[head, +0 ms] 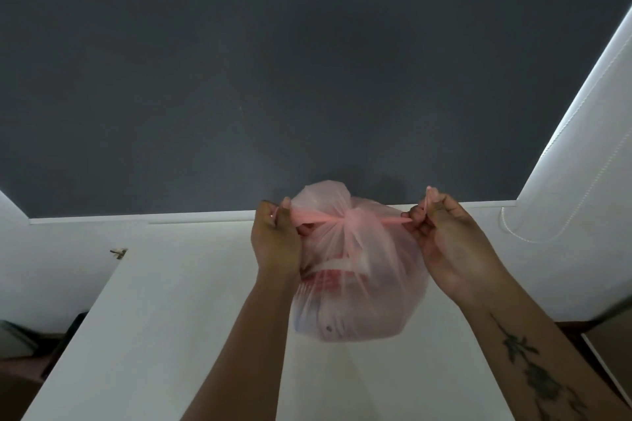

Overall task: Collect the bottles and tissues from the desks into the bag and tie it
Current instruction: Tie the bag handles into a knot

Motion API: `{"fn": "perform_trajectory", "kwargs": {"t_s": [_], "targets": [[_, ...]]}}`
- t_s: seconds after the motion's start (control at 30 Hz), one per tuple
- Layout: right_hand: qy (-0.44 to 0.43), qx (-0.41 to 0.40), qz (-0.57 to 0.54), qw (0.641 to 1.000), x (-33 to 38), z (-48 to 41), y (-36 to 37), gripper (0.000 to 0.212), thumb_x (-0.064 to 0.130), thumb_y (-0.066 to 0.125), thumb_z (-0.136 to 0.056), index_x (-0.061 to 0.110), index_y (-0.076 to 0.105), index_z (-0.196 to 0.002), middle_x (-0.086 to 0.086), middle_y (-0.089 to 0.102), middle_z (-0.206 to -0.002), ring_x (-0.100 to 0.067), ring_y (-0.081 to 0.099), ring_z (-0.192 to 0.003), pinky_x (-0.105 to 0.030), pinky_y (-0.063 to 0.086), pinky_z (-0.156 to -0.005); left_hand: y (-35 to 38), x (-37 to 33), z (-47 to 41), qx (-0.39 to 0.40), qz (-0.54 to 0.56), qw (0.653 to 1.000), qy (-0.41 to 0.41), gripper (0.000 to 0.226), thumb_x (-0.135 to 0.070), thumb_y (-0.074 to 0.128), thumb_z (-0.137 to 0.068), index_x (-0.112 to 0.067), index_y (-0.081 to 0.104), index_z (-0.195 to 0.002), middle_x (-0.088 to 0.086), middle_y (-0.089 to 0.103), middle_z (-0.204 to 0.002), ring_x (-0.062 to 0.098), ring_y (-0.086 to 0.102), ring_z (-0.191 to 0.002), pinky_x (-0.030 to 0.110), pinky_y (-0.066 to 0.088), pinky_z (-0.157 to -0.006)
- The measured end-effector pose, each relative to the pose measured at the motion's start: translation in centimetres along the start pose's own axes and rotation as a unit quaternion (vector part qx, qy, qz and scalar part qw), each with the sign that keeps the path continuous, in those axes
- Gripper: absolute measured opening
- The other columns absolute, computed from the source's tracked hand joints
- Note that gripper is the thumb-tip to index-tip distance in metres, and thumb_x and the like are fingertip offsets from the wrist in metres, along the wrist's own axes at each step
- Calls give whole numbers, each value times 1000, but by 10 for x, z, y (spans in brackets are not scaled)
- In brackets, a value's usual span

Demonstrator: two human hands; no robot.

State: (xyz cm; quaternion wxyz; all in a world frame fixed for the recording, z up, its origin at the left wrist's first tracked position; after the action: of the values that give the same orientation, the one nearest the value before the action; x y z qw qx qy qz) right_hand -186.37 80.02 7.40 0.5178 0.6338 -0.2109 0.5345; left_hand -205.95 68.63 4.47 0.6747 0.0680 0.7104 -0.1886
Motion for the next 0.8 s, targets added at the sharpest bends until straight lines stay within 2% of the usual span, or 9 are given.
{"fn": "perform_trajectory", "kwargs": {"t_s": [0.1,0.17,0.23,0.37,0.43,0.5,0.6,0.67,0.8], "targets": [[1,-31,1,1000,-1,-4,4,41,31,42,-102,15,51,-66,-1,48,-63,-13,48,-63,-30,44,-82,-4,3,-6,-9,-22,1000,10,35,-38,46,-101,-10,47,-80,9,61,-69,20,55,-64,29,43,-58],[-18,-50,105,993,-1,-6,6,40,36,42,-102,15,53,-69,-4,52,-69,-17,50,-70,-31,45,-81,-6,8,-6,-5,-42,999,18,35,-39,42,-102,-8,48,-86,6,60,-72,19,56,-68,28,43,-58],[-54,-64,260,962,-3,0,10,41,41,38,-101,14,56,-76,-4,59,-76,-18,55,-76,-28,45,-76,-8,17,-4,5,-60,998,35,36,-40,37,-103,-8,47,-90,6,58,-76,21,56,-71,30,44,-59],[-93,-15,362,927,-15,2,23,27,46,44,-97,24,59,-99,11,64,-95,-10,60,-93,-19,43,-72,-10,41,-8,31,-71,994,77,36,-52,41,-96,-18,49,-88,4,61,-88,22,58,-84,44,52,-74],[-102,38,458,882,-26,-4,26,40,55,55,-89,33,53,-123,11,58,-121,-13,56,-110,-25,47,-88,-9,47,-13,69,-100,990,72,44,-67,45,-88,-32,51,-113,0,59,-122,24,53,-114,49,47,-98],[-126,62,580,802,-34,-9,29,68,70,51,-78,38,42,-137,5,42,-142,-19,42,-127,-41,40,-104,-8,48,-18,119,-133,982,60,65,-71,47,-84,-38,37,-139,-4,42,-148,25,36,-136,52,32,-112],[-137,75,687,710,-34,-15,40,87,83,47,-71,40,32,-144,2,30,-153,-26,28,-139,-50,31,-111,-3,45,-30,179,-183,963,80,87,-83,38,-77,-37,25,-150,0,30,-158,29,29,-143,55,24,-116],[-85,93,708,695,-34,-22,44,88,81,51,-71,42,26,-146,1,32,-153,-29,32,-138,-51,32,-111,2,47,-36,224,-226,945,76,101,-89,32,-69,-31,22,-152,4,27,-159,33,29,-144,55,26,-115],[-17,57,706,706,-43,-33,43,64,65,54,-80,43,36,-138,-4,41,-141,-33,44,-126,-47,37,-105,9,64,-36,299,-191,935,-13,102,-85,51,-65,-30,30,-148,-3,11,-161,29,16,-148,53,25,-116]]}}
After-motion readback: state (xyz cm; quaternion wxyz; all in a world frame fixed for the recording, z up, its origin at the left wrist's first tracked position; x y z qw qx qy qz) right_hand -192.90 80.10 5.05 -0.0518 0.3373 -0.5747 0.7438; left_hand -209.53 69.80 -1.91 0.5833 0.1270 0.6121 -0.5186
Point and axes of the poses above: each hand's wrist, its own z-axis away from the middle knuckle, its own y-axis out of the palm, x = y × z, the point moved 3 cm from there along -z, towards the middle knuckle
